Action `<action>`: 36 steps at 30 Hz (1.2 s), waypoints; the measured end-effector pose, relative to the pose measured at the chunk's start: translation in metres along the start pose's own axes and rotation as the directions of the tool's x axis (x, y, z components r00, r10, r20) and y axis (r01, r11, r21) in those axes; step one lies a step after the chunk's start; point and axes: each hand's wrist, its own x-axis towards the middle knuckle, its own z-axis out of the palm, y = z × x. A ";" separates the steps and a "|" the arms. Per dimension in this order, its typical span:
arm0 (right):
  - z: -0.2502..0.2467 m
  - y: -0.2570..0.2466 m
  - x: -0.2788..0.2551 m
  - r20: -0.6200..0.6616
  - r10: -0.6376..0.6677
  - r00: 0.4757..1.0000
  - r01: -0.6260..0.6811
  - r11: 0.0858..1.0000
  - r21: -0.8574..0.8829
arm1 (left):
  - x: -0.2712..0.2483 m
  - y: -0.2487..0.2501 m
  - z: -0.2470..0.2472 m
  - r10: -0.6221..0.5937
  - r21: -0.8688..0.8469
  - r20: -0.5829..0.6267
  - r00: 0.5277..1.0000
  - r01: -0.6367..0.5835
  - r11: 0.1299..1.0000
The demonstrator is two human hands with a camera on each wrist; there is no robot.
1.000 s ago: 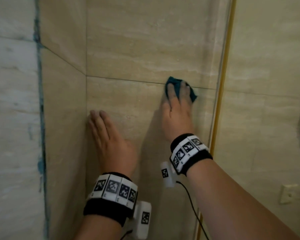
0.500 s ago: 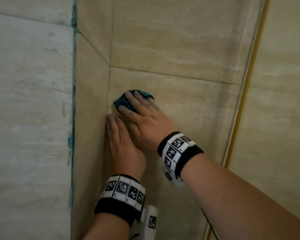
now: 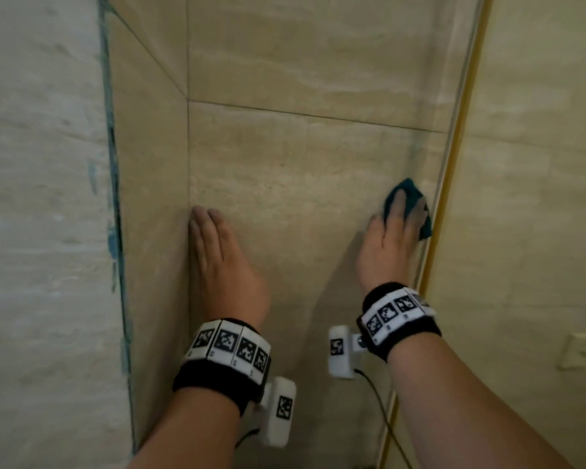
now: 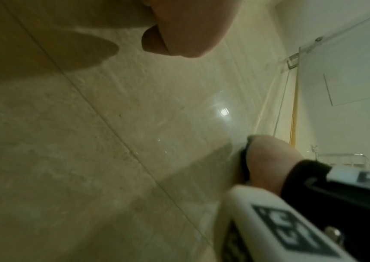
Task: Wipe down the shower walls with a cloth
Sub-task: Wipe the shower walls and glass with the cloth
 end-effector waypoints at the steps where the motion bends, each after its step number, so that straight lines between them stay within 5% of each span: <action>1: 0.008 -0.012 -0.013 0.029 -0.066 0.997 0.068 0.996 -0.065 | 0.000 -0.001 0.001 0.005 0.005 -0.004 1.000 -0.005 1.000; 3: 0.028 -0.040 -0.044 0.155 -0.335 0.929 0.359 0.918 -0.167 | -0.001 -0.002 0.000 0.019 0.003 -0.012 1.000 -0.019 1.000; 5: 0.037 -0.066 -0.063 0.306 -0.525 0.794 0.560 0.828 -0.032 | -0.003 -0.003 0.000 0.006 -0.037 0.004 1.000 -0.006 0.999; 8: 0.031 -0.069 -0.064 0.395 -0.630 0.668 0.686 0.728 0.001 | -0.005 -0.006 -0.001 -0.002 -0.074 0.016 1.000 0.003 0.997; 10: 0.024 -0.049 -0.057 0.384 -0.598 0.703 0.654 0.756 -0.020 | -0.006 -0.009 -0.002 0.015 -0.054 0.019 1.000 -0.014 0.998; 13: 0.013 0.000 -0.051 0.235 -0.365 0.901 0.388 0.919 -0.062 | -0.009 -0.007 -0.006 0.022 -0.053 0.049 0.999 -0.019 0.998; 15: 0.005 0.030 -0.049 0.125 -0.160 0.979 0.164 0.986 -0.021 | -0.010 -0.005 -0.006 0.007 -0.045 0.041 0.999 -0.005 0.999; 18: -0.002 0.032 -0.050 0.109 0.103 0.989 -0.121 0.976 0.180 | -0.012 -0.006 -0.001 0.005 -0.017 0.007 1.000 -0.005 1.000; 22: -0.004 -0.007 -0.023 0.071 -0.058 0.996 0.053 0.996 0.065 | -0.012 -0.006 0.006 0.008 0.000 -0.027 1.000 -0.008 1.000; 25: -0.013 -0.069 0.017 0.175 -0.371 0.912 0.376 0.926 0.002 | -0.013 -0.007 0.010 0.026 -0.014 -0.067 0.997 -0.027 1.000; 29: -0.011 -0.139 0.040 0.301 -0.461 0.835 0.472 0.881 0.041 | -0.019 -0.012 0.014 0.020 -0.063 -0.085 0.996 -0.025 0.998; 36: 0.029 -0.151 -0.016 0.451 -0.696 0.559 0.773 0.634 0.020 | -0.049 -0.038 0.026 -0.072 -0.124 -0.047 0.996 0.066 0.990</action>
